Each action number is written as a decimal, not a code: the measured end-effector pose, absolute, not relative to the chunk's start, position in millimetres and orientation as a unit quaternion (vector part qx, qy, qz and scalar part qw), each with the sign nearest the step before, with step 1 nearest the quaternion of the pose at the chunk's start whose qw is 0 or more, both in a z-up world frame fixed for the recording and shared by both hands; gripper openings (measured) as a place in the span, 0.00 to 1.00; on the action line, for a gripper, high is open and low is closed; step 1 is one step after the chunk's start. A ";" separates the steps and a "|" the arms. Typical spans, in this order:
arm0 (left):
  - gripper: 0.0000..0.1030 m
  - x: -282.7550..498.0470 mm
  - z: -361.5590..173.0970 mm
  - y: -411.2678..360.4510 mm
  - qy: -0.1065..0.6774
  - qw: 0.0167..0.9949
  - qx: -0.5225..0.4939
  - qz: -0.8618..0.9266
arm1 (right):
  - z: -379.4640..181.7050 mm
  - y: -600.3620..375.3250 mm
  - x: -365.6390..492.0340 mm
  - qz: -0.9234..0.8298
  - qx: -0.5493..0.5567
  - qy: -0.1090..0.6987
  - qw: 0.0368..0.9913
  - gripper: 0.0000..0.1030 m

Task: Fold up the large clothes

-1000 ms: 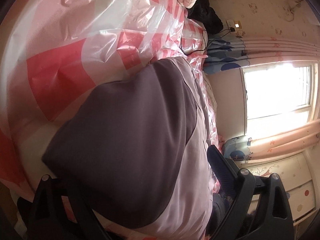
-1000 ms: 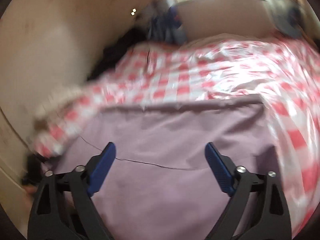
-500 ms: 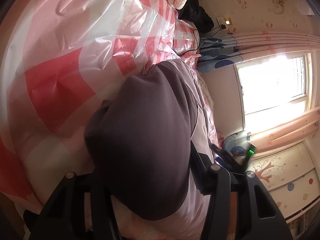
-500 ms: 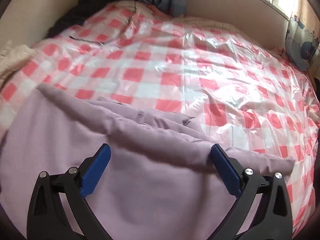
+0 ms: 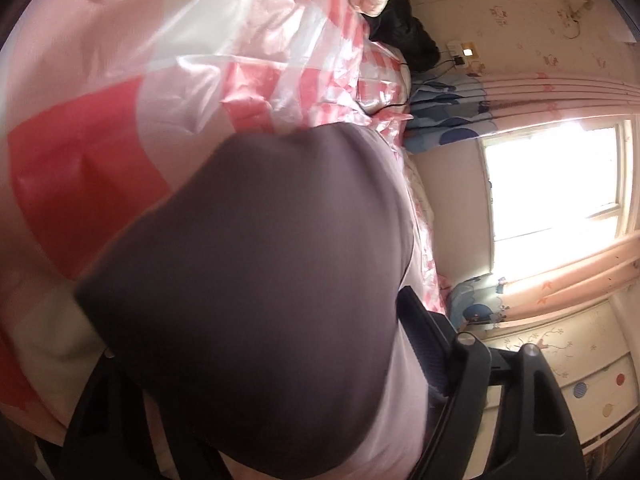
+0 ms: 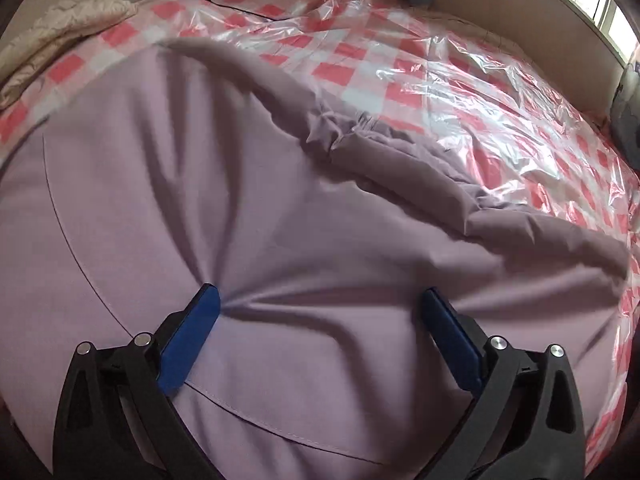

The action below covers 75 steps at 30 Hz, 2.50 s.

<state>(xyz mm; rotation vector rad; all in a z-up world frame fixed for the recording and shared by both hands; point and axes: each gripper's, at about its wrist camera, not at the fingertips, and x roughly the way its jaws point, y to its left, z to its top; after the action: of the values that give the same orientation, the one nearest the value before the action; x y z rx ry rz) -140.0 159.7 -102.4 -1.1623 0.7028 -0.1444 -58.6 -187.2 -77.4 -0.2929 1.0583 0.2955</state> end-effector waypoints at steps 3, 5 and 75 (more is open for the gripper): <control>0.58 -140.3 -96.1 159.1 0.325 0.778 -0.533 -0.066 | -53.1 -194.4 -64.1 0.136 -0.101 0.491 0.854 0.94; 0.56 -139.6 -95.7 161.3 0.329 0.779 -0.529 -0.072 | -29.1 -195.5 -87.4 0.136 -0.106 0.464 0.869 0.94; 0.36 -159.5 72.0 -101.7 0.267 0.930 -0.098 -0.231 | -39.0 -419.4 -177.7 0.339 0.403 0.394 0.753 0.94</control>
<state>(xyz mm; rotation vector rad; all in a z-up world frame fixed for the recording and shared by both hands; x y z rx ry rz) -159.5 -101.7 72.0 -0.2011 0.5458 -0.4740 -177.7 -419.4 -39.0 0.8786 0.8603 0.7394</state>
